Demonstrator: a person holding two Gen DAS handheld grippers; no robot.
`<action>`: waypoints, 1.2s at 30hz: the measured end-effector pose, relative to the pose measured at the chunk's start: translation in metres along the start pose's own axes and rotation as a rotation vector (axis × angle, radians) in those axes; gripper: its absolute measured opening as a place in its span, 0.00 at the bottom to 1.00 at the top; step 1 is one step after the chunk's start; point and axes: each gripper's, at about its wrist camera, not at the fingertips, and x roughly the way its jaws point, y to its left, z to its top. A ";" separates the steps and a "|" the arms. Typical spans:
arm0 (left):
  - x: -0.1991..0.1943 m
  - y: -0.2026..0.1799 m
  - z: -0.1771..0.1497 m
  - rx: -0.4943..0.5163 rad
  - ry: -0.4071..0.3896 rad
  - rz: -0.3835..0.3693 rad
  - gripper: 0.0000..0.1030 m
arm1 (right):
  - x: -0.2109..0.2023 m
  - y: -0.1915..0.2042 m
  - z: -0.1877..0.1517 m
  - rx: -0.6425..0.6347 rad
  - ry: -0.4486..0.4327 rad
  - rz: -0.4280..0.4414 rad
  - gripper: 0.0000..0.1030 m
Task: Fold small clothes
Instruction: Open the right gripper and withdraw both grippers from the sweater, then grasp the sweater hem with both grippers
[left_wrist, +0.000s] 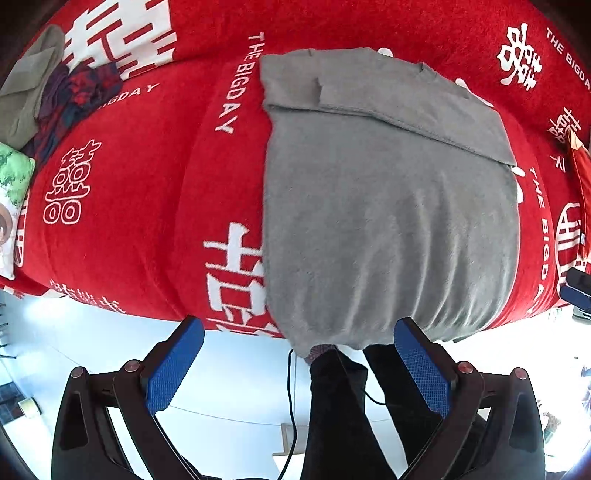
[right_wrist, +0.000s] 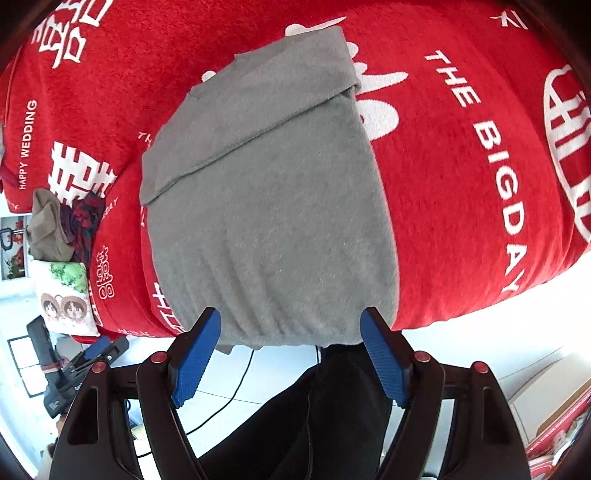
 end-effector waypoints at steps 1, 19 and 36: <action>0.001 0.003 -0.001 -0.001 -0.002 -0.001 1.00 | 0.001 0.001 -0.002 -0.002 0.000 0.000 0.78; 0.082 0.009 -0.027 -0.010 0.004 -0.094 1.00 | 0.082 -0.040 -0.032 0.050 0.076 0.049 0.78; 0.180 0.000 -0.054 -0.017 0.081 -0.148 1.00 | 0.172 -0.095 -0.061 -0.039 0.143 0.012 0.78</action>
